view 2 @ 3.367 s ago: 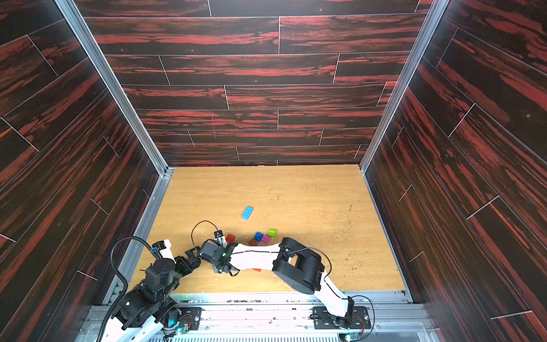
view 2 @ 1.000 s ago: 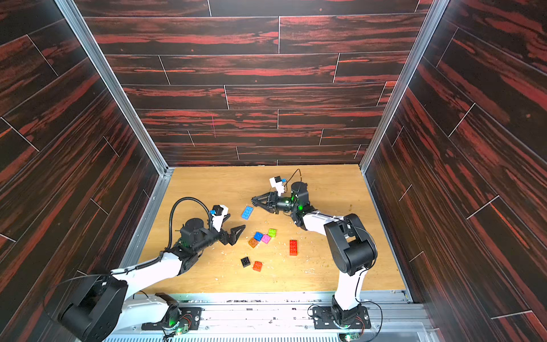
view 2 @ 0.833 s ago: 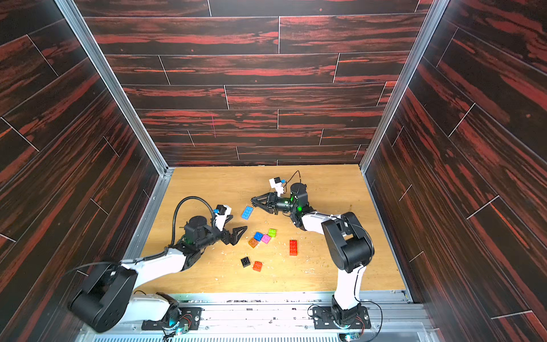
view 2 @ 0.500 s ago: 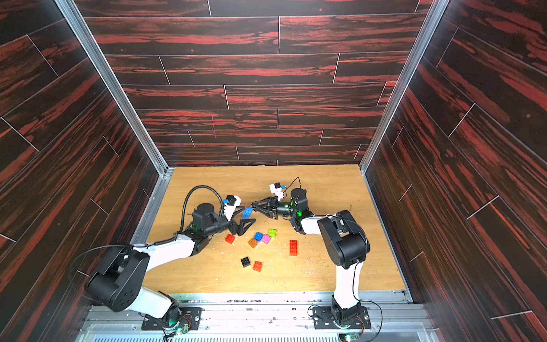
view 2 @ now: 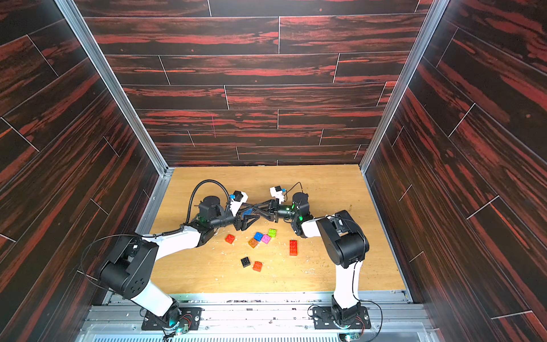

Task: Assemble the letter v with lego
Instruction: Pick up the lego brick from the center of the board.

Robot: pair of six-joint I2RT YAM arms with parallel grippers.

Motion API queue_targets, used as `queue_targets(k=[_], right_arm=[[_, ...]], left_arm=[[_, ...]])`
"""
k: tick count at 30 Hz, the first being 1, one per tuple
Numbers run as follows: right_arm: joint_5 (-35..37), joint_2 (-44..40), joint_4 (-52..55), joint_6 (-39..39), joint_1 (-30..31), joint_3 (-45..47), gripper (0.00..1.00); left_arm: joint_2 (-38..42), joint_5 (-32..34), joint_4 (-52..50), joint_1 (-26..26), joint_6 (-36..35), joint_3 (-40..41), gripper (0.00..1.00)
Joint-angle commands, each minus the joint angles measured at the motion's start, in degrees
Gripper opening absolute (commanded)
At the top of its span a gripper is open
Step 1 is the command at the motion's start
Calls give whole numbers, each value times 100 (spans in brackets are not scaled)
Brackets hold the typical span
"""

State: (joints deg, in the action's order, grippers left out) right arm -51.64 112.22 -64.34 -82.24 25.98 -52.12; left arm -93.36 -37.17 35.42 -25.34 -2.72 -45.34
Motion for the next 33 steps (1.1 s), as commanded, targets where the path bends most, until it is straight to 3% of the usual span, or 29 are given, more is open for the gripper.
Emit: queue_targets(k=[1,12,24,33], right_arm=[[-200,90,-266,-188,19,96,29],[-415,217,-903,-797,37,121,29],[-492,470,-1081,-955,105,62,29],[-423,612,-1315,-1100,127,44,29]], left_arm=[[69,-43,-67,29,-259,-128,73],[-50,-124,-184,30,-312,-203,65],[65,-45,-265,-28,-411,-174,62],[1,-73,-391,-59,-449,-212,52]])
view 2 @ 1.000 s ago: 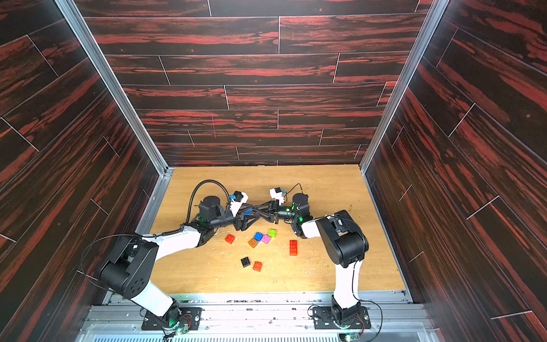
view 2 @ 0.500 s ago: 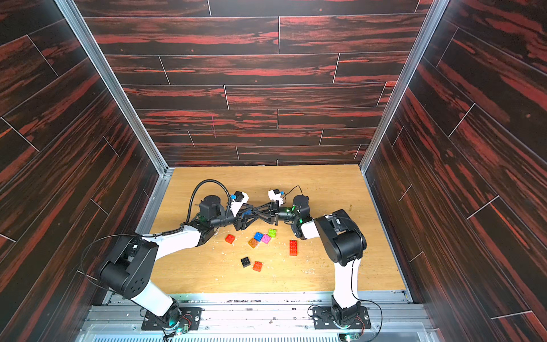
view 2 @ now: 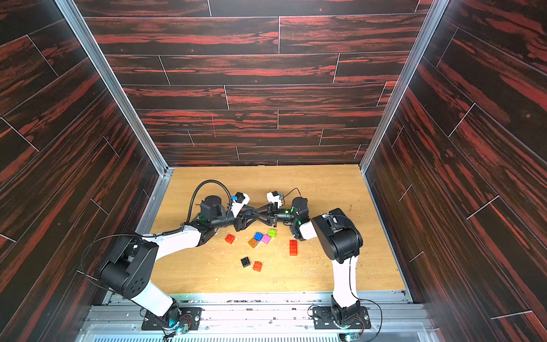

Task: Assemble the letter v with lego
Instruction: Pick up the lego brick from the center of the board.

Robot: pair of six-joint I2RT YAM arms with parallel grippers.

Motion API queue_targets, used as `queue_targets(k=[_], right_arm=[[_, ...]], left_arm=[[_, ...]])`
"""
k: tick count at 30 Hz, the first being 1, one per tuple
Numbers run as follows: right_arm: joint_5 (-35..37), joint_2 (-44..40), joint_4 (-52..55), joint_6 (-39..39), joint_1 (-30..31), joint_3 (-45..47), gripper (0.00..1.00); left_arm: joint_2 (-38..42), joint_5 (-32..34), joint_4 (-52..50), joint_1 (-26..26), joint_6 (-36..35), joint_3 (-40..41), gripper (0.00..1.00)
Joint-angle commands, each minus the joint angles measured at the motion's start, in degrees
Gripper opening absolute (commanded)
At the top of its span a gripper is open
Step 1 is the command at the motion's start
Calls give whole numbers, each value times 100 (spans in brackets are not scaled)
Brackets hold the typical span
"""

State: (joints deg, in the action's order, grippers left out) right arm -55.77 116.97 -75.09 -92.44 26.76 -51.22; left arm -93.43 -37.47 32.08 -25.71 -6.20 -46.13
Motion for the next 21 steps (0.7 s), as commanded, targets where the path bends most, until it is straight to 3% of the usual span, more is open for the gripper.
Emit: queue_targets(k=[1,6,14,21], right_arm=[[-8,166,-274,-104,48,-52,29],[18,280,-508,-246,57,-77,30],[42,292,-570,-283,57,-127,30],[34,362,-725,-354,57,-181,34]], left_arm=[[17,-28,-61,-21,-114,-133,51],[45,-41,-311,-47,-212,-186,37],[-1,-23,-372,-74,-175,-183,30],[67,222,-767,-73,-167,-312,18]])
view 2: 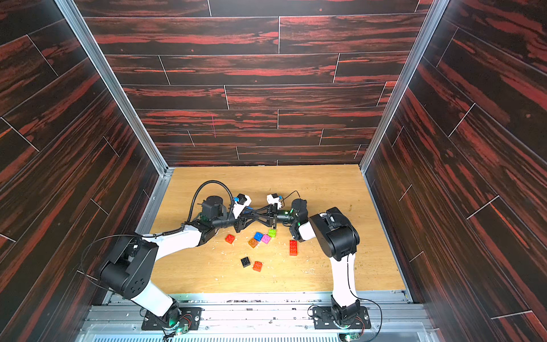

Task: Assemble the letter v with lego
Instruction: Pick up the lego brick from the center of the board, then assemble the lego brick with the lego brick.

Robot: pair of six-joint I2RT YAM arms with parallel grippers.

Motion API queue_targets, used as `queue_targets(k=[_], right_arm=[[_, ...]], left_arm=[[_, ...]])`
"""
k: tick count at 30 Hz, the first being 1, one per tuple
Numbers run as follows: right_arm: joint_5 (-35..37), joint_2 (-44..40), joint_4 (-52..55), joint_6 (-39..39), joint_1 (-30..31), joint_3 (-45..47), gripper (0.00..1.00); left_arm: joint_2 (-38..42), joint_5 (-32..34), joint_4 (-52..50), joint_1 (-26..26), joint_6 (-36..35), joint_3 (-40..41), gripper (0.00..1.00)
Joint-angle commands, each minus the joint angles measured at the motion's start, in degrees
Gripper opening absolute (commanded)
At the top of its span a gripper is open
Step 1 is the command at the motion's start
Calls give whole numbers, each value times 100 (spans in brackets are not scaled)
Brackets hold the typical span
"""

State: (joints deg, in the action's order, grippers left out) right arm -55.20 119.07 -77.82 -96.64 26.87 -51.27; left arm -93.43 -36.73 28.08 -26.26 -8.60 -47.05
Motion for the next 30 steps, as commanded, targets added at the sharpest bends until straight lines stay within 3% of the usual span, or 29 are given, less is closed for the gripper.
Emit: queue_targets(k=[1,2,3,10,15,20,24,30], right_arm=[[-37,163,-453,66,46,-194,36],[-59,161,-438,95,50,-215,50],[-93,161,-407,117,49,-247,97],[-160,-101,437,836,-1,-344,98],[86,-819,2788,2618,-269,-395,98],[1309,-1871,6471,5324,-349,-817,98],[2118,-2491,7725,6207,-354,-885,98],[3067,-2957,8772,7025,-55,-853,98]], left_arm=[[54,159,-522,-17,99,-307,18],[41,187,-656,-21,145,-385,16],[34,212,-708,-23,188,-442,13],[329,559,-950,-25,332,-450,7],[765,1191,-1812,-57,565,-549,5],[1158,1891,-3179,-63,994,-813,0],[1225,2507,-4514,-72,1526,-1216,0],[1251,3534,-6028,-98,2409,-1378,0]])
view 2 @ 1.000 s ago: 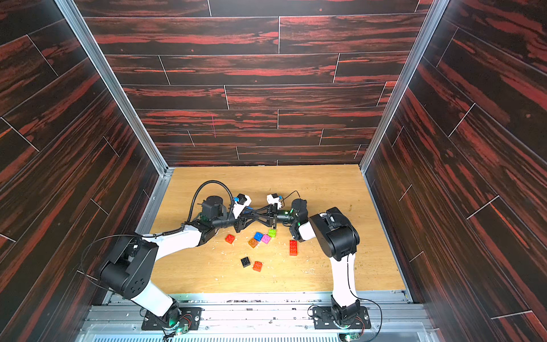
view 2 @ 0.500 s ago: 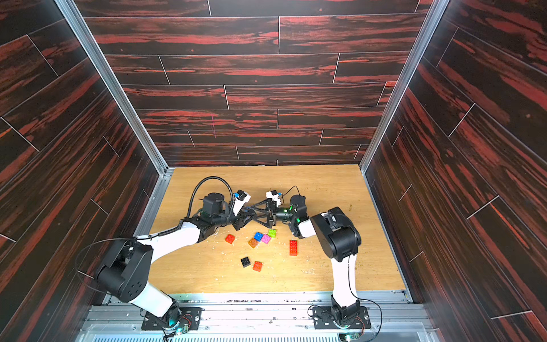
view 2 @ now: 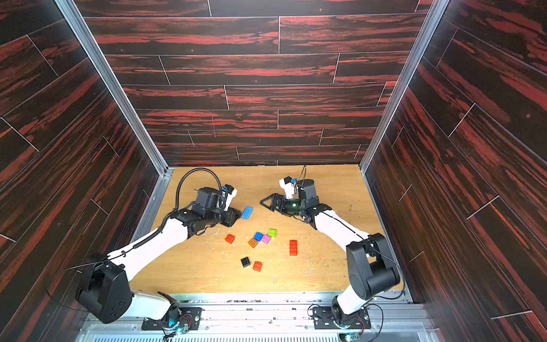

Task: Assemble the letter v with lego
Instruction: Assemble the lego brick with the lego brick.

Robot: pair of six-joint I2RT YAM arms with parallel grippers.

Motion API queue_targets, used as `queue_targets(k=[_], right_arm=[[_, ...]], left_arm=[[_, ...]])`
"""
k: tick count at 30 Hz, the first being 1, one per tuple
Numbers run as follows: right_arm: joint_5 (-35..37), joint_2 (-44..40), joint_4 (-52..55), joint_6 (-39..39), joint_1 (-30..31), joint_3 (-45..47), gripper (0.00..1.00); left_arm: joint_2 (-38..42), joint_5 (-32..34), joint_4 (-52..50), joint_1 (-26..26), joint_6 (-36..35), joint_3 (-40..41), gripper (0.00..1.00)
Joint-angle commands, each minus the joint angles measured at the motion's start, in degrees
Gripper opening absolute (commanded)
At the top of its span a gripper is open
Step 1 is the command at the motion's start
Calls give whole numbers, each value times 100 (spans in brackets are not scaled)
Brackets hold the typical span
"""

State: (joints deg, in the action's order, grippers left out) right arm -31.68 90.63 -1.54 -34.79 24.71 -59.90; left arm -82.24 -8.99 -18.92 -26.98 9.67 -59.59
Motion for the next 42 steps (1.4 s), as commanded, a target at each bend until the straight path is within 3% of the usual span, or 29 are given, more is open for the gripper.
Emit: queue_targets(k=[1,9,13,17,30,42], right_arm=[[820,-166,1218,910,225,48,98],[1009,-208,1289,1061,484,216,98],[1387,-239,1373,1156,690,144,98],[1598,-165,1458,1188,873,88,98],[1490,-422,1332,1082,949,425,98],[1463,-474,1347,1062,954,449,98]], left_arm=[[102,971,-1806,-24,831,-153,0],[443,1614,-2610,-175,2021,532,0],[210,1780,-2504,-159,2197,701,0],[-538,1885,-2350,-76,2086,405,0],[-2670,1174,-2378,341,1423,-1602,0],[-3428,1005,-2835,597,985,-2454,4]])
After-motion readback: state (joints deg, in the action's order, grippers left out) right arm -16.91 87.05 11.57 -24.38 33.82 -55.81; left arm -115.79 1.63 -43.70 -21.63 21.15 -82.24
